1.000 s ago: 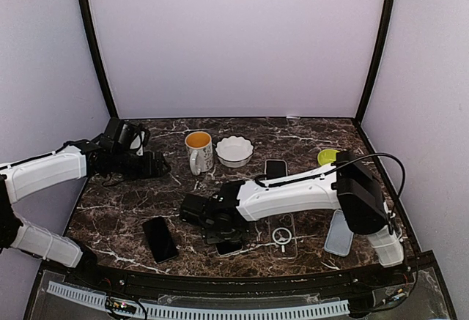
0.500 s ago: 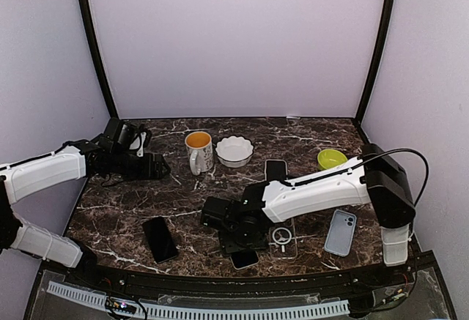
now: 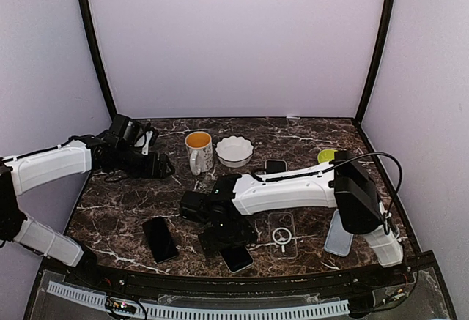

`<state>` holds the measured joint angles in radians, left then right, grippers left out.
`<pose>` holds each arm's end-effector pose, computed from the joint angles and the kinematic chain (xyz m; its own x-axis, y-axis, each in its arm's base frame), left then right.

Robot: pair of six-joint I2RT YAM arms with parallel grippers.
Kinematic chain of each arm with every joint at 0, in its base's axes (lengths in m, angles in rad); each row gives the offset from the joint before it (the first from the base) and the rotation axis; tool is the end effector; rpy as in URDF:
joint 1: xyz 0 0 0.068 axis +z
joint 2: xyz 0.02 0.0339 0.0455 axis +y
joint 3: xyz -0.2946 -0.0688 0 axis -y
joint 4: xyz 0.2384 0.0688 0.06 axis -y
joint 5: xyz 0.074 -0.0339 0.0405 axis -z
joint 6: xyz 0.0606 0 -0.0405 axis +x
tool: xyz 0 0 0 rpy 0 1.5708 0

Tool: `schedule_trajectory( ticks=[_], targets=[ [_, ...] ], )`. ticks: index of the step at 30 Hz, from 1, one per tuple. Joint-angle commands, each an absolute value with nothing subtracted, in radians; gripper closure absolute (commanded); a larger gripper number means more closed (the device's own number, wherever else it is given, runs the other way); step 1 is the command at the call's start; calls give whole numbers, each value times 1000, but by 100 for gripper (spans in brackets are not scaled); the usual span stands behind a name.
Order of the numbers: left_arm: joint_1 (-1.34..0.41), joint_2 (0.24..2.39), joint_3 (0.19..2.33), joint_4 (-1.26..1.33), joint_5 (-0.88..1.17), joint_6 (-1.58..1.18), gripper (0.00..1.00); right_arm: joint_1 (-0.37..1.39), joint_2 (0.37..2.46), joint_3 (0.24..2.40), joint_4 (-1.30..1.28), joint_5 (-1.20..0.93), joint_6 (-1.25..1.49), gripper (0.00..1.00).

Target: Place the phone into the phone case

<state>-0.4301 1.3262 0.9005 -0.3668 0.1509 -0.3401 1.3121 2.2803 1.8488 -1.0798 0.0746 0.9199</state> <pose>0.2549 -0.1269 0.2602 -0.7797 -0.0052 -0.6261 0.2631 0.9047 -0.3351 0.1224 0.4450 0.1576 -0.9208 -0.3783 -0.0952 -0.3803 0.9249 0.0022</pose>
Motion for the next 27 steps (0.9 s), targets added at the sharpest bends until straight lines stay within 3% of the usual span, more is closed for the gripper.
schedule_trajectory(
  ticks=[1,11,15,20,27],
  targets=[
    [-430,1295,881,-367,171,-324,15,1301,2294,1824,-1122,54,882,5],
    [-430,1272,868,-359,174,-321,15,1264,2310,1832,-1114,88,806,4],
    [-430,1266,867,-359,170,-319,15,1263,2335,1856,-1129,88,781,20],
    [-430,1266,867,-358,168,-318,15,1267,2319,1859,-1107,83,777,51],
    [-430,1267,867,-359,162,-316,15,1268,2199,1874,-1045,171,857,63]
  ],
)
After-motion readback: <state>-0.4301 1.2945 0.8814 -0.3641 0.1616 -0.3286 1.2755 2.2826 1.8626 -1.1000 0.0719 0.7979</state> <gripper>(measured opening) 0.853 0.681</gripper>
